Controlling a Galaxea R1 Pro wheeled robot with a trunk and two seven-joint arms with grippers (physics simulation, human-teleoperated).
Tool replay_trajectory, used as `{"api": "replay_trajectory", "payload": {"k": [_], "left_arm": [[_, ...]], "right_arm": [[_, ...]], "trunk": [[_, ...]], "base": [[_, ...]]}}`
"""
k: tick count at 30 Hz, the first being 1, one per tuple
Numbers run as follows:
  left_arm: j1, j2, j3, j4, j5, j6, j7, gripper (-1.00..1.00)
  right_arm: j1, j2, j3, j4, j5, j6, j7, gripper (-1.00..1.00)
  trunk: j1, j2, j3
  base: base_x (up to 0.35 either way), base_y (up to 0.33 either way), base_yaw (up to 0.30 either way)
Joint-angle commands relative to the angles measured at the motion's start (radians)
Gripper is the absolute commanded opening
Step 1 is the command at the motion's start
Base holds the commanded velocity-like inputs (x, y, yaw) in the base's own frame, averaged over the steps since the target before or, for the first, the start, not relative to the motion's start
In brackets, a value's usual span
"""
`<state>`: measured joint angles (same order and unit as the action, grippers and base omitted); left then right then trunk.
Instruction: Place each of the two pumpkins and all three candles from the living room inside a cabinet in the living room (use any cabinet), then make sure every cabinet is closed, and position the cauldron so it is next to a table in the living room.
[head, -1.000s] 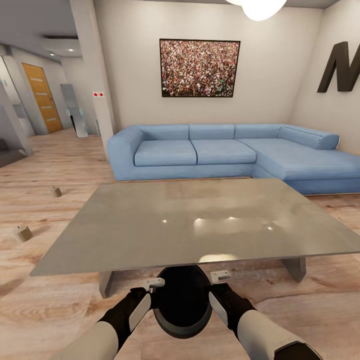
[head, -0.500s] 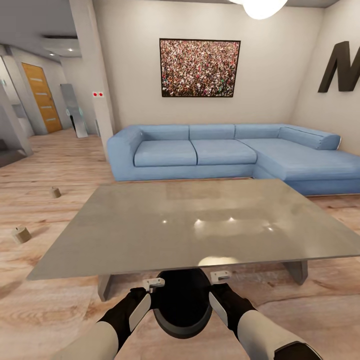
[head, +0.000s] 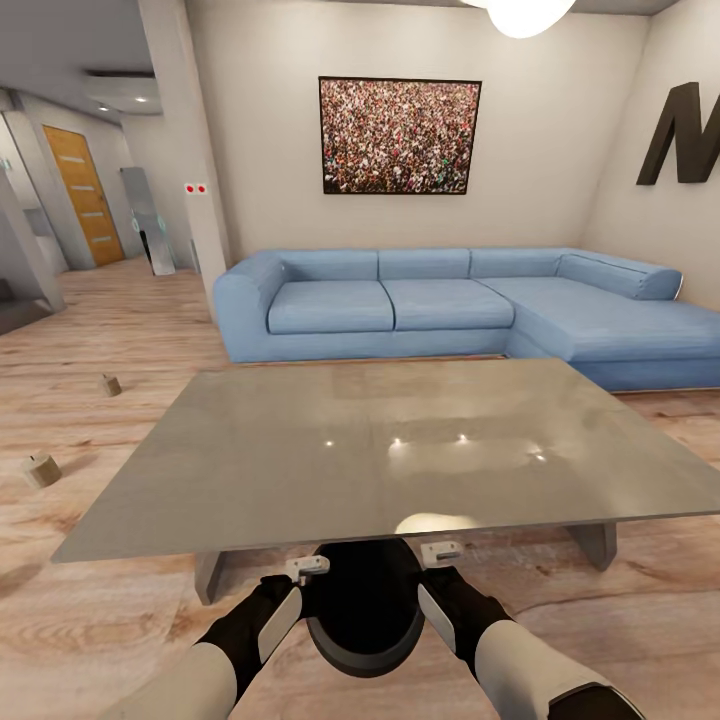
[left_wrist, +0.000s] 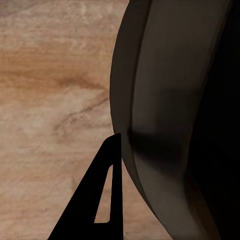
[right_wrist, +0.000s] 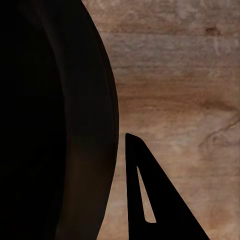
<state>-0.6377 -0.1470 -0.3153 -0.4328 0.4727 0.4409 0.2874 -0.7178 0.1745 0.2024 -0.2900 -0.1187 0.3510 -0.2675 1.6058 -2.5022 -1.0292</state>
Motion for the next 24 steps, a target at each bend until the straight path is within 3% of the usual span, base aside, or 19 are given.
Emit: {"api": "replay_trajectory", "payload": {"k": [1, 16, 17, 24], "left_arm": [[0.0, 0.003, 0.032, -0.003, 0.018, 0.003, 0.018, -1.0], [0.0, 0.003, 0.032, -0.003, 0.018, 0.003, 0.018, -1.0], [0.0, 0.003, 0.033, -0.003, 0.018, 0.003, 0.018, -1.0], [0.0, 0.003, 0.033, -0.003, 0.018, 0.003, 0.018, -1.0]], "right_arm": [[-0.002, 0.0, -0.015, -0.005, -0.001, -0.029, -0.018, -1.0], [-0.002, 0.0, -0.015, -0.005, 0.0, -0.029, -0.019, -1.0], [-0.002, 0.0, -0.015, -0.005, 0.0, -0.029, -0.019, 1.0], [-0.002, 0.0, -0.015, -0.006, 0.001, -0.029, -0.02, 1.0]], "trunk": [[0.0, -0.001, -0.001], [0.0, -0.001, -0.001], [0.0, -0.001, -0.001], [0.0, -0.001, -0.001]], "base": [[0.0, 0.0, 0.0], [0.0, 0.0, 0.0], [0.0, 0.0, 0.0], [0.0, 0.0, 0.0]]}}
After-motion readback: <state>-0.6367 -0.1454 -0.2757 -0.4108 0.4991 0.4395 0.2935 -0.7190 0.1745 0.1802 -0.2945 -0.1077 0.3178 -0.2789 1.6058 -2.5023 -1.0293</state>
